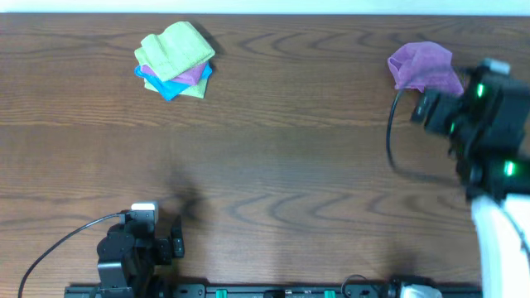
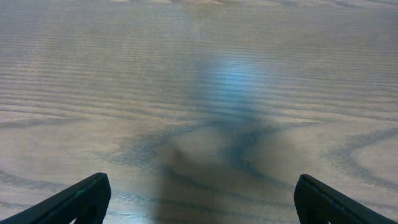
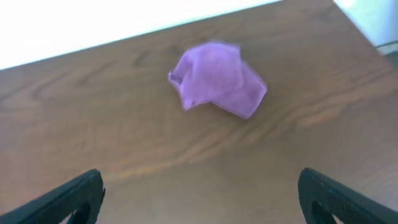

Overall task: Fold the cloth
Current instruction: 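Reach the right gripper to the crumpled purple cloth and grasp it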

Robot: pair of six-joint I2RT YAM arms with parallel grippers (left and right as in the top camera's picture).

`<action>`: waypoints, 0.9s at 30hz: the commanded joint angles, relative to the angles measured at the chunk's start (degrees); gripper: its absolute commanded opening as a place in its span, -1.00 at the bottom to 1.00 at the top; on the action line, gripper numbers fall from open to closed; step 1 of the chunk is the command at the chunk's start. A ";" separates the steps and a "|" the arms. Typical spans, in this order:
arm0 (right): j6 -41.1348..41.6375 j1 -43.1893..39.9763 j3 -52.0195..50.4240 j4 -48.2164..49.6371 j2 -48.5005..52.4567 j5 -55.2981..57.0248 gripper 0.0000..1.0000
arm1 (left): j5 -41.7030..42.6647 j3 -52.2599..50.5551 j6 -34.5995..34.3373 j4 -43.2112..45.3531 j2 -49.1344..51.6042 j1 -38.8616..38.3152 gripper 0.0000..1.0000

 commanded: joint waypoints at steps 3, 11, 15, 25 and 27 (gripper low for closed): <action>1.25 -2.47 13.51 -0.68 13.11 3.89 0.98 | -1.27 -1.05 1.27 -2.60 -0.37 -0.28 0.91; 3.10 -7.02 24.06 0.96 29.53 2.49 0.98 | -1.27 -1.05 1.27 -2.60 -0.37 -0.28 0.91; 3.93 -8.96 24.41 5.22 35.15 -0.48 0.99 | -1.27 -1.05 1.27 -2.60 -0.37 -0.28 0.91; 3.10 -10.29 24.37 11.69 46.05 -1.46 0.98 | -1.27 -1.05 1.27 -2.60 -0.37 -0.28 0.91; 3.37 -10.29 24.35 12.15 47.98 -1.73 0.99 | -1.27 -1.05 1.27 -2.60 -0.37 -0.28 0.91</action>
